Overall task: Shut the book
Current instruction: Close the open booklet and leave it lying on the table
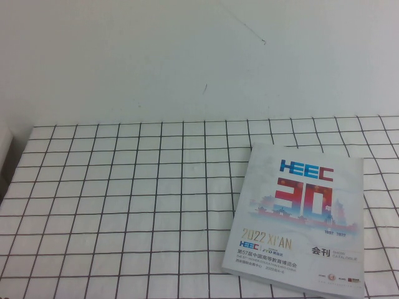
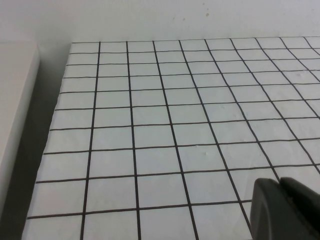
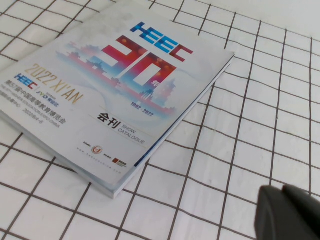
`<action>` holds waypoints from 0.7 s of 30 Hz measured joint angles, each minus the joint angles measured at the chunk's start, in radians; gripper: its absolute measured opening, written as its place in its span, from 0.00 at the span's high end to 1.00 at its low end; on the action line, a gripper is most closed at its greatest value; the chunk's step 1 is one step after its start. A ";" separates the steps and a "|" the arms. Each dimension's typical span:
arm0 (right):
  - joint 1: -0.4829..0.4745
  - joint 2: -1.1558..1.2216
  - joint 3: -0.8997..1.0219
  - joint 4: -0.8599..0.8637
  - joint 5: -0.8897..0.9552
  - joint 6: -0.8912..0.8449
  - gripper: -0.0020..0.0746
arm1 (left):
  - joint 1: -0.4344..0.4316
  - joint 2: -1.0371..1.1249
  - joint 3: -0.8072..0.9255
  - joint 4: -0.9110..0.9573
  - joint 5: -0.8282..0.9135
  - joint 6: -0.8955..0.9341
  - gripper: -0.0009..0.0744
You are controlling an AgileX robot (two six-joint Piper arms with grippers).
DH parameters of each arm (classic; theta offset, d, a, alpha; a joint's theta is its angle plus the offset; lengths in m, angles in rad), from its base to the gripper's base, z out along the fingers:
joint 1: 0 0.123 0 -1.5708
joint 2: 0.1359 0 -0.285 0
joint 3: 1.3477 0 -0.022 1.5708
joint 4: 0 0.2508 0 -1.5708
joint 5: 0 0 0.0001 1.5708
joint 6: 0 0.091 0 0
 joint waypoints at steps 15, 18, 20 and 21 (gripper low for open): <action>0.000 0.000 0.000 0.000 0.000 0.000 0.98 | 0.000 0.000 0.000 0.000 0.001 0.002 0.99; 0.000 -0.003 0.002 0.000 -0.003 0.000 0.98 | 0.000 0.000 0.000 0.000 0.001 0.002 0.99; -0.003 -0.026 0.027 -0.008 -0.043 0.014 0.98 | 0.000 0.000 0.000 0.000 0.001 0.002 0.99; -0.011 -0.040 0.045 -0.035 -0.077 0.034 0.98 | 0.000 0.000 0.000 0.000 0.001 0.002 0.99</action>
